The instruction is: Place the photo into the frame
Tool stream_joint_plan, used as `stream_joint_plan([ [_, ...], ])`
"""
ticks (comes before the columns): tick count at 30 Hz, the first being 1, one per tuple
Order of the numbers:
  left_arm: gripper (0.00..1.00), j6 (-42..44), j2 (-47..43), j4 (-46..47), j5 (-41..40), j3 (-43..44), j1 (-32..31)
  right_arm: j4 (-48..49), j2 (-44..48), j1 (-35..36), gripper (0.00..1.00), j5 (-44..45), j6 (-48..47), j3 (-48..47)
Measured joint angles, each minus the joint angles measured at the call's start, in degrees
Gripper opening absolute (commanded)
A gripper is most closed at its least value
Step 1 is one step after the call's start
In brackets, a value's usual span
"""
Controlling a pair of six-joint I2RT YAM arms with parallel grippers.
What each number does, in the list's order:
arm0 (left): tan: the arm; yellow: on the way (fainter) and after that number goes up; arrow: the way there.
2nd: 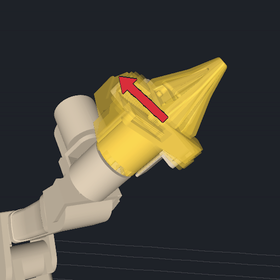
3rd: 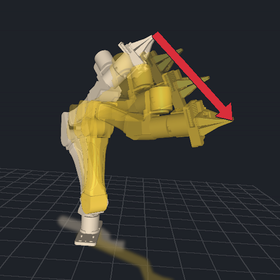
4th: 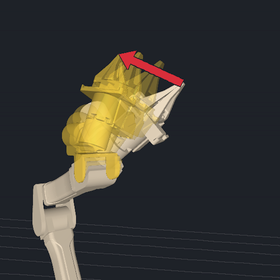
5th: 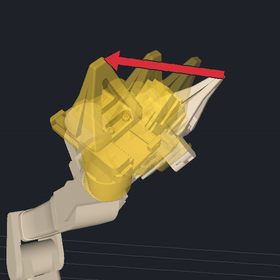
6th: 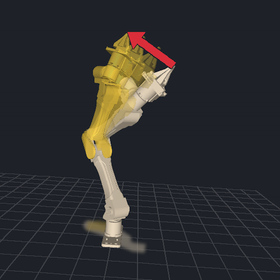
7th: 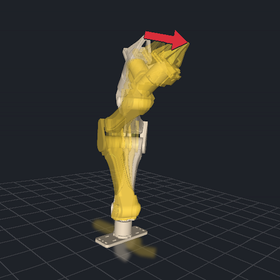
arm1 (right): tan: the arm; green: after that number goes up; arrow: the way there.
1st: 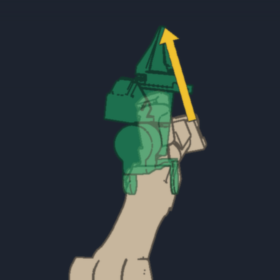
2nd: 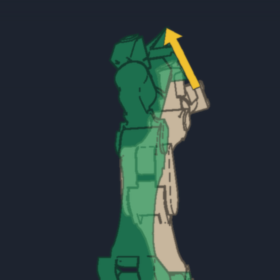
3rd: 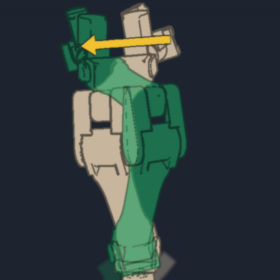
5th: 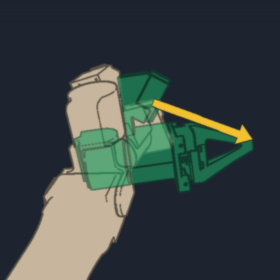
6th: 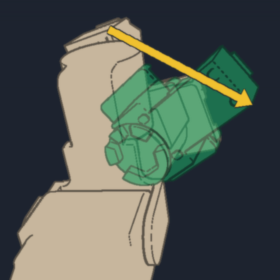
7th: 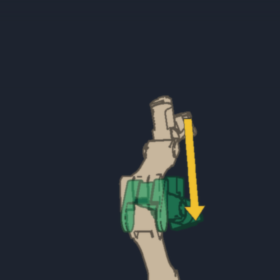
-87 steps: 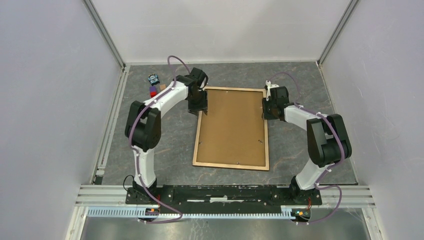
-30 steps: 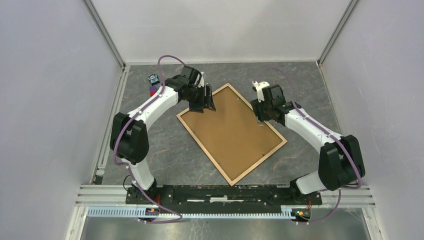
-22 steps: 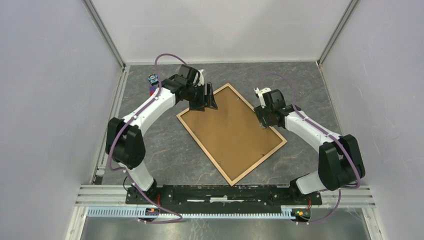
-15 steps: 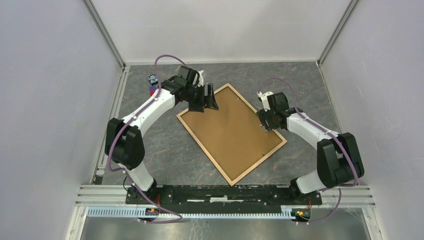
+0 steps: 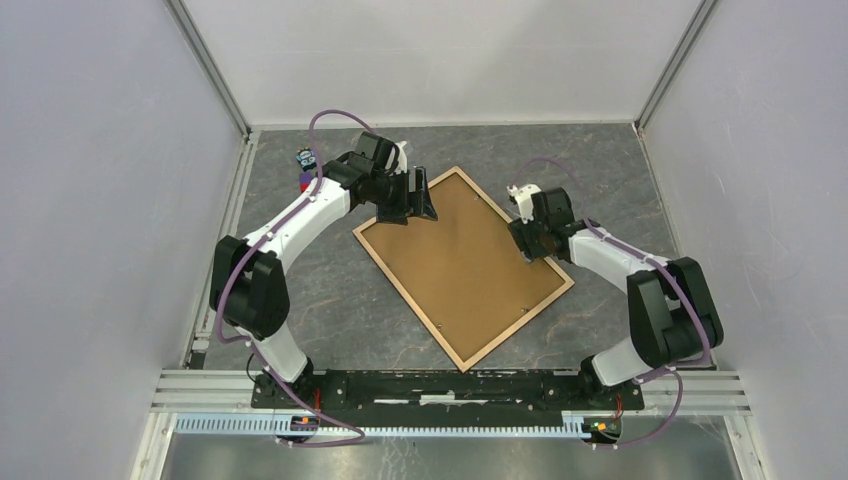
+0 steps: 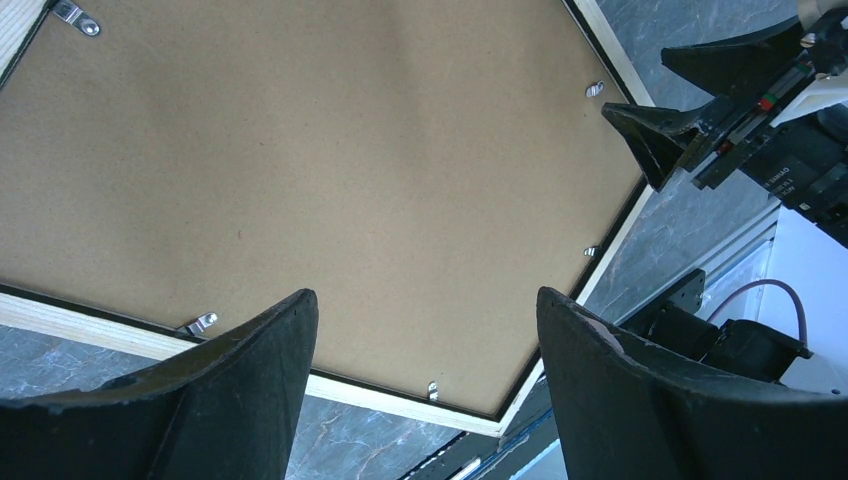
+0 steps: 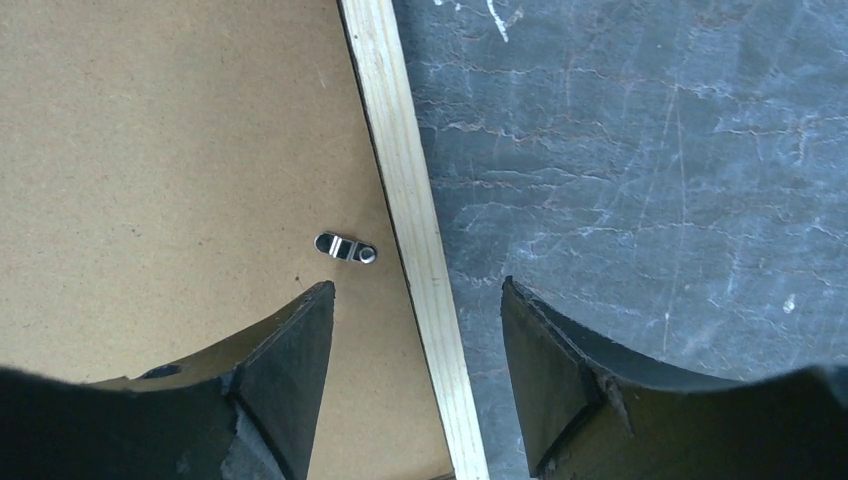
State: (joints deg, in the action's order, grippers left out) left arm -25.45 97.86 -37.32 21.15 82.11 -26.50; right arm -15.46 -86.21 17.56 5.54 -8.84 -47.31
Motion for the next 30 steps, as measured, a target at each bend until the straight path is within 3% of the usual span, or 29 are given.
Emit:
stream_joint_plan([
  [4, 0.86, 0.0, 0.0, 0.0, 0.0, 0.0, 0.0, 1.2, -1.7, 0.0, 0.66, -0.8, 0.0, 0.1],
  [20, 0.86, 0.0, 0.0, 0.0, 0.0, 0.0, 0.0, 7.0, -3.6, 0.0, 0.44, -2.0, 2.5, 1.2],
  [25, 0.86, 0.0, 0.0, 0.0, 0.0, 0.0, 0.0, 9.8, -3.7, 0.0, 0.32, -1.5, 4.0, 2.3],
  [30, 0.86, 0.0, 0.0, 0.0, 0.2, 0.0, 0.0, 11.8, -4.1, -0.1, 0.29, -0.7, 5.9, 2.8],
])
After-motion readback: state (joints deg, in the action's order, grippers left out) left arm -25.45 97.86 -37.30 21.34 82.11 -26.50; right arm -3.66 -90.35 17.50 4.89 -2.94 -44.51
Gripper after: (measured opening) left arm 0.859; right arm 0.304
